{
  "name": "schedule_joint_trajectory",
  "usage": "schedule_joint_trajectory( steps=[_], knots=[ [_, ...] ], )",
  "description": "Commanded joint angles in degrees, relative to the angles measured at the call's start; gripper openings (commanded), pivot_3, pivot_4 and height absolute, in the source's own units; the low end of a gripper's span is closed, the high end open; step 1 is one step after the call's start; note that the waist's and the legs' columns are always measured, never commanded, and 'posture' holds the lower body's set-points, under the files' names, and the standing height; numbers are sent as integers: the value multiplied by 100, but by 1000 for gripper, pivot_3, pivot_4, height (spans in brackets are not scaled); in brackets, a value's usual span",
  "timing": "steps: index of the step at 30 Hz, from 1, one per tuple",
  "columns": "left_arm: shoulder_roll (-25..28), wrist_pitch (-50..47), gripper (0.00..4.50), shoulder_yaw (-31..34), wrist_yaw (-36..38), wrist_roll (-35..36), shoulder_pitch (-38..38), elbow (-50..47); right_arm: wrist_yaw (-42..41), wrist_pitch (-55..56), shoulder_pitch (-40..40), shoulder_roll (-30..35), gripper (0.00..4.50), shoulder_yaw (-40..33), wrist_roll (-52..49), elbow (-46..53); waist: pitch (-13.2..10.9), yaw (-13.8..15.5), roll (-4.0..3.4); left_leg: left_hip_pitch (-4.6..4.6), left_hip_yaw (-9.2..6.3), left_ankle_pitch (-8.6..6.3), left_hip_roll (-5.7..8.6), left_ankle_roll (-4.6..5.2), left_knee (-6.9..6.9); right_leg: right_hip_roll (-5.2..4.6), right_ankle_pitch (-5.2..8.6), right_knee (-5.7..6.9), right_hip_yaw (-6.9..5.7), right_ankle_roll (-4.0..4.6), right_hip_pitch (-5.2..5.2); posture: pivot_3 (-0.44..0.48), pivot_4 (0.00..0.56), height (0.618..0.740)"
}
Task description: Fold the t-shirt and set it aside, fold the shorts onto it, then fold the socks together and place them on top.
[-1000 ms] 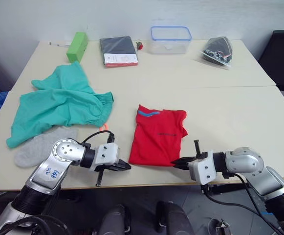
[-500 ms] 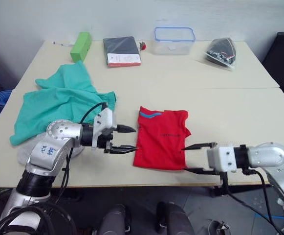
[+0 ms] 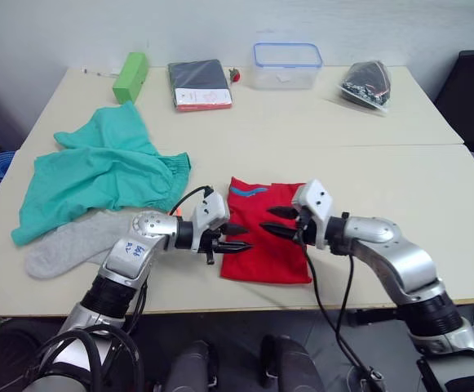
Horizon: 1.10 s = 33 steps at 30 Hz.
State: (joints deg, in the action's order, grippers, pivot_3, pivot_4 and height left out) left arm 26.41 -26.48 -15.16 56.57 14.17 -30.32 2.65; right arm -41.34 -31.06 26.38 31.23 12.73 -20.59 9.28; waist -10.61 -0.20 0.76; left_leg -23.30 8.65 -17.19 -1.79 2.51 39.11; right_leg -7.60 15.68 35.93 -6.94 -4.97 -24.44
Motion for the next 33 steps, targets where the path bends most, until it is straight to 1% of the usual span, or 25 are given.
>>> schedule_joint_trajectory(
  steps=[1,3,8,10,12,15,17,20,22,23,25,27,29,31,33],
  knots=[
    [44,269,661,-149,19,-223,145,-21,153,198,70,-125,635,234,508,-210,0,7,0,0,0,0,1,1,0,1,0,-1,-1,0,0,0,150,740],
    [58,436,20,-185,62,-289,220,-15,198,472,43,-139,3,360,837,-501,0,10,0,0,0,0,3,2,0,0,0,0,-1,0,0,0,150,740],
    [-4,571,20,-165,-53,-402,247,109,620,1178,316,-255,3,233,1505,-1912,1,-12,1,3,2,0,4,3,0,0,-1,-2,-10,-3,5,0,150,740],
    [-2,629,20,-175,-37,-444,265,154,958,1166,689,-406,3,-174,1411,-2647,2,-5,2,8,3,5,4,3,0,-1,-2,1,-13,-3,7,0,150,740],
    [14,687,20,-185,-24,-481,309,174,1128,1132,1023,-535,3,-572,1217,-3225,2,-4,2,9,3,8,4,3,0,-5,-2,2,-11,-4,9,0,150,740],
    [26,764,20,-190,-13,-513,348,229,1283,1145,1411,-596,3,-872,1211,-3927,3,-4,1,9,-1,8,4,2,0,-10,-3,4,0,-4,9,0,150,740],
    [24,795,20,-183,-19,-522,352,251,1161,1175,1548,-629,3,-999,1141,-4113,4,-17,-1,9,-1,6,2,0,-1,-9,-2,3,3,-3,9,0,150,740],
    [9,796,20,-151,-46,-510,346,265,849,1145,1571,-653,3,-1056,1037,-3981,6,-28,-4,8,0,6,0,0,-3,-6,-2,3,3,-2,8,0,150,740],
    [13,794,20,-143,-56,-513,344,258,915,1360,1571,-596,3,-1040,1201,-3941,6,-37,-4,8,0,6,1,0,-3,-5,-2,3,3,-2,8,0,150,740],
    [16,791,20,-137,-71,-516,348,242,946,1478,1574,-599,3,-1144,1155,-3835,6,-39,-4,8,0,7,1,1,-3,-5,-2,3,3,-3,8,0,150,740],
    [4,707,20,-74,-144,-480,348,179,741,1445,1541,-646,3,-1428,753,-3357,5,-40,-4,8,0,7,2,1,-3,-4,-2,3,3,-3,8,0,150,740],
    [-39,488,20,52,-217,-340,329,60,351,1329,1372,-598,3,-1536,417,-2757,4,-55,-6,5,0,7,1,1,-4,-6,-2,2,4,-3,6,0,150,740],
    [-61,208,20,173,-189,-125,317,-155,48,1135,1054,-460,3,-1491,253,-2047,4,-73,-6,5,-1,7,-2,1,-7,-5,-2,1,4,-3,6,0,150,740],
    [-106,-221,20,350,-63,294,271,-453,-154,858,639,-328,3,-1392,122,-1332,4,-60,-6,5,-4,6,-3,0,-10,-5,-2,1,3,-3,6,0,150,740],
    [-220,-571,20,548,-151,553,31,-475,-213,639,238,-264,3,-1267,82,-804,4,-54,-6,2,-9,4,-2,-1,-10,-5,-2,-2,2,-3,6,0,150,740]
  ],
)
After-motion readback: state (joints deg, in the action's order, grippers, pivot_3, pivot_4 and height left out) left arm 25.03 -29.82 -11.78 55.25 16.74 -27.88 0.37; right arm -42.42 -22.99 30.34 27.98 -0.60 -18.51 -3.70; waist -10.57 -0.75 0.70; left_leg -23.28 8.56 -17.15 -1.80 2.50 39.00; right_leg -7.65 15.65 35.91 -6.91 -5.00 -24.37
